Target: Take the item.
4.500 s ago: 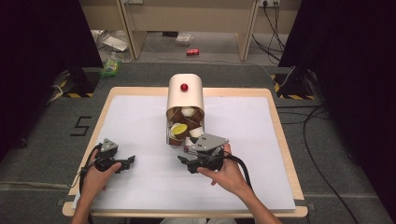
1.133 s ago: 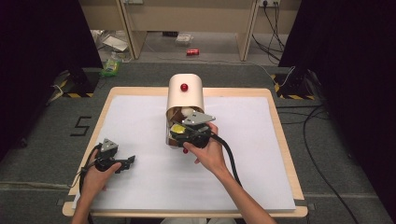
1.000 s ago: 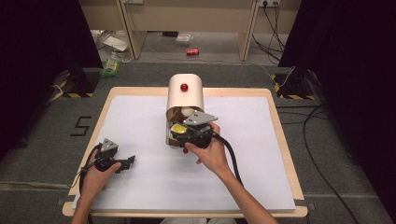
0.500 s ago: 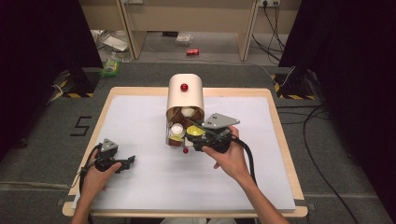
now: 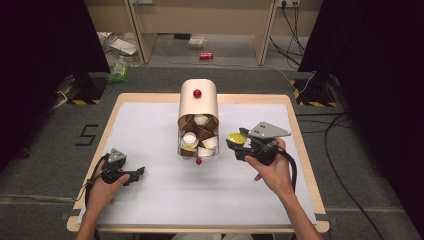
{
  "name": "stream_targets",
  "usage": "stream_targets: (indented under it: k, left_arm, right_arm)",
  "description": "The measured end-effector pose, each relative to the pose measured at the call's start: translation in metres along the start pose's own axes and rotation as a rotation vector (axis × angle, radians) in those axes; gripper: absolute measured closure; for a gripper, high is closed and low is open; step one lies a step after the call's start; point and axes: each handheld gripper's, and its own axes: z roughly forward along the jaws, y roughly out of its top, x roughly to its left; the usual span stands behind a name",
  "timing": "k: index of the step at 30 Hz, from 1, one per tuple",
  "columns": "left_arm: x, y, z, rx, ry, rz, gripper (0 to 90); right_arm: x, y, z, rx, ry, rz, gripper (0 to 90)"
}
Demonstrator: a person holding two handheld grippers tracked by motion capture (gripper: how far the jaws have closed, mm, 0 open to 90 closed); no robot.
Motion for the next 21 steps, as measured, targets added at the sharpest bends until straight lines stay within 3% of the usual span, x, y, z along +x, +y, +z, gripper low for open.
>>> stream_targets:
  k: [14,21]
  left_arm:
    - [0.000,0.000,0.000,0.000,0.000,0.001,13.2]
    - [0.000,0.000,0.000,0.000,-0.001,0.000,13.2]
  right_arm:
    - [-0.026,-0.037,0.004,0.053,-0.067,0.028,40.8]
    - [-0.040,-0.054,0.007,0.057,-0.087,0.068,40.8]
